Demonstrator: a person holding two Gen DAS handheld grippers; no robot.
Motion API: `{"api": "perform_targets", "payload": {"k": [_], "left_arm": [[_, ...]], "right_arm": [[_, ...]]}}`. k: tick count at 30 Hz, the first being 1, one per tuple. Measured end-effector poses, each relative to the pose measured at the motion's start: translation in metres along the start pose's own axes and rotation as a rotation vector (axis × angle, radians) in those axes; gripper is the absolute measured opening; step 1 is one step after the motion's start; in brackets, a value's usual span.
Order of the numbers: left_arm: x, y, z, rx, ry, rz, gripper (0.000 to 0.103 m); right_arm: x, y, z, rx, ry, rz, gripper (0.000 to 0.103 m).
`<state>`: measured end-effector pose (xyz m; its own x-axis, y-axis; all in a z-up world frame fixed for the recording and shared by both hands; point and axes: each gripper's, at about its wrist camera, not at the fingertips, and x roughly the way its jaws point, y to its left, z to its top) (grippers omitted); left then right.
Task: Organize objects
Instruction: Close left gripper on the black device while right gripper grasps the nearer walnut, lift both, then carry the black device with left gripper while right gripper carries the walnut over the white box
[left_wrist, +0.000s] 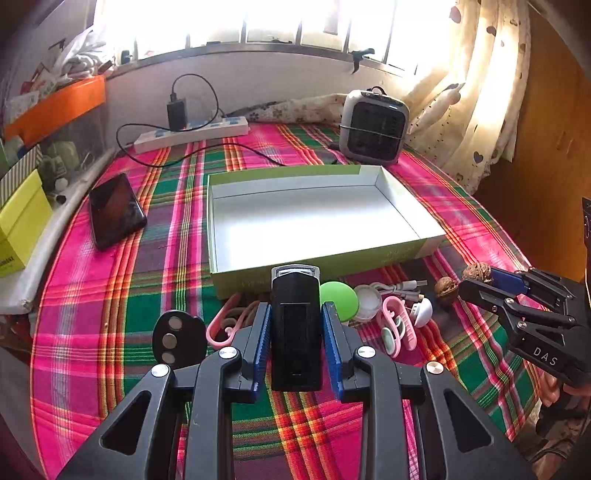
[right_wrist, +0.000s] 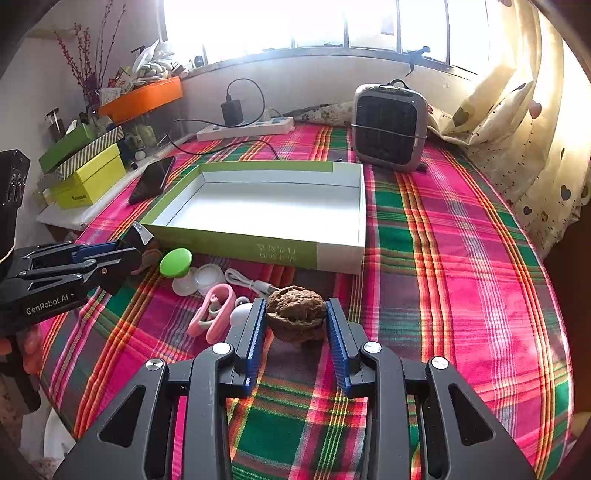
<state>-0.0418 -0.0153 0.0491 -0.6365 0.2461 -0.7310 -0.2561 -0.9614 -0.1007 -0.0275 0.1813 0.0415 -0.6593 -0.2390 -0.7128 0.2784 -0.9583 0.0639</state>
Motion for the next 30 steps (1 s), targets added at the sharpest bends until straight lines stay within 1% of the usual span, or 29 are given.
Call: {"api": "perform_targets", "payload": {"k": [4, 9, 12, 16, 19, 22, 24, 26, 30], "left_arm": [[0.000, 0.000, 0.009, 0.007, -0.010, -0.010, 0.025], [0.009, 0.003, 0.018, -0.002, -0.005, -0.015, 0.025], [0.014, 0.005, 0.018, -0.005, 0.009, -0.012, 0.025], [0.015, 0.006, 0.018, -0.002, 0.005, -0.020, 0.025], [0.018, 0.007, 0.019, 0.002, 0.017, -0.002, 0.025], [0.015, 0.008, 0.023, -0.006, 0.002, -0.018, 0.025], [0.007, 0.007, 0.027, -0.004, -0.024, -0.039, 0.025], [0.002, 0.007, 0.032, 0.008, -0.038, -0.038, 0.025], [0.002, 0.011, 0.042, 0.012, -0.041, -0.042, 0.025]], "right_arm": [[0.001, 0.002, 0.013, -0.006, -0.015, 0.008, 0.033], [0.011, 0.003, 0.025, -0.008, -0.008, 0.021, 0.033], [0.015, 0.005, 0.030, -0.010, -0.008, 0.026, 0.033], [0.019, 0.008, 0.035, -0.021, -0.008, 0.029, 0.033], [0.022, 0.009, 0.038, -0.026, -0.005, 0.035, 0.033], [0.025, 0.008, 0.040, -0.028, -0.003, 0.038, 0.033], [0.027, 0.007, 0.042, -0.025, -0.002, 0.041, 0.033], [0.028, 0.005, 0.044, -0.025, -0.002, 0.042, 0.033], [0.030, 0.004, 0.051, -0.029, -0.005, 0.045, 0.033]]}}
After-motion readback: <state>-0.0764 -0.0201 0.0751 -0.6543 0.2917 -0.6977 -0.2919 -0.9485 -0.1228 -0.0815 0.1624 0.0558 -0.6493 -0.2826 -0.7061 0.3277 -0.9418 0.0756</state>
